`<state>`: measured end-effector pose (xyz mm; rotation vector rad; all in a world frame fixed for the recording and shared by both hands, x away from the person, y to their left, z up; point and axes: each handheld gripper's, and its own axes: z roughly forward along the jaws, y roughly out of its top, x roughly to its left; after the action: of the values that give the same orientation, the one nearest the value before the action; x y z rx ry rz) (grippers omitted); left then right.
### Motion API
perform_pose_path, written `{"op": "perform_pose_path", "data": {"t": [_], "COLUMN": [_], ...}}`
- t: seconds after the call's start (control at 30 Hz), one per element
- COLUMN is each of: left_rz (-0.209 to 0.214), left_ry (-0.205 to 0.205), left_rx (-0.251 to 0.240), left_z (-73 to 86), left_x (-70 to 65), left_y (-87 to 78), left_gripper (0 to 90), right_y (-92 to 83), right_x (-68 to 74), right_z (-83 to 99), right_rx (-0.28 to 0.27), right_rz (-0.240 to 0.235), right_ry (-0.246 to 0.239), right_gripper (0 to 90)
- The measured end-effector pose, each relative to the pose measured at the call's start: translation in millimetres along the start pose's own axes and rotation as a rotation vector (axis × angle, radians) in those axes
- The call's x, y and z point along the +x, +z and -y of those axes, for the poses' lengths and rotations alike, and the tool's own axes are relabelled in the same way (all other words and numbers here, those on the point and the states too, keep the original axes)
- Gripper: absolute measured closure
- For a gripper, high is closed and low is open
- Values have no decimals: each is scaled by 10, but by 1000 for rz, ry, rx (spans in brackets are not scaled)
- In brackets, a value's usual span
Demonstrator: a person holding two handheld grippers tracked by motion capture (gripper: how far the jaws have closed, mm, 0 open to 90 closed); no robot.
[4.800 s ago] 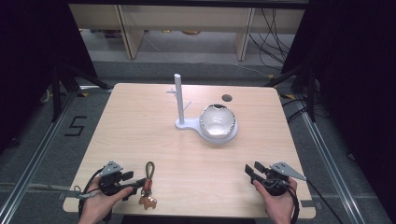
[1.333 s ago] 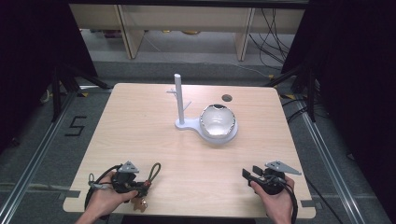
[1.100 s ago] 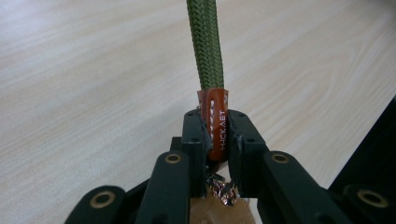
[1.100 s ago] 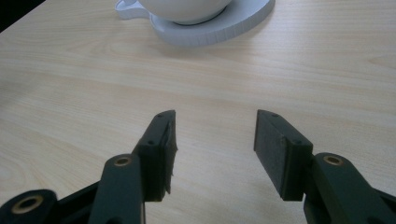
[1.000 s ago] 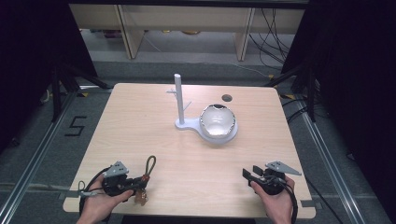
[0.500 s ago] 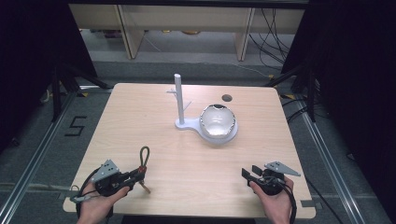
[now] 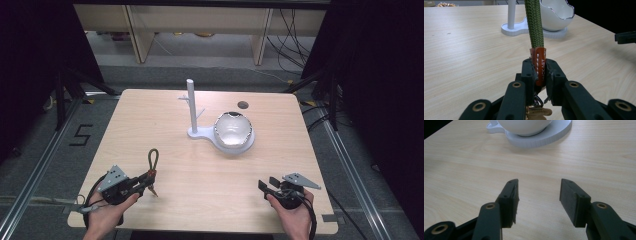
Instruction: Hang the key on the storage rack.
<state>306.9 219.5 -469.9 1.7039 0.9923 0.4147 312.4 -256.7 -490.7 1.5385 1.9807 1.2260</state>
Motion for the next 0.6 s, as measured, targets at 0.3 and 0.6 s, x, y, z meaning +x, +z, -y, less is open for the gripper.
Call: {"op": "perform_pose_path", "data": {"t": [0.3,0.6], "left_rz": [-23,-25], "left_ry": [16,40], "left_rx": [4,0], "left_z": [-69,-143], "left_x": [-28,-35], "left_y": [79,150], "left_gripper": [778,779], "right_y": [10,-19], "right_x": [10,-4], "right_z": [4,-7], "right_rx": [-15,-9], "right_rz": [-4,-6], "right_ry": [11,6], "right_gripper": [503,502]}}
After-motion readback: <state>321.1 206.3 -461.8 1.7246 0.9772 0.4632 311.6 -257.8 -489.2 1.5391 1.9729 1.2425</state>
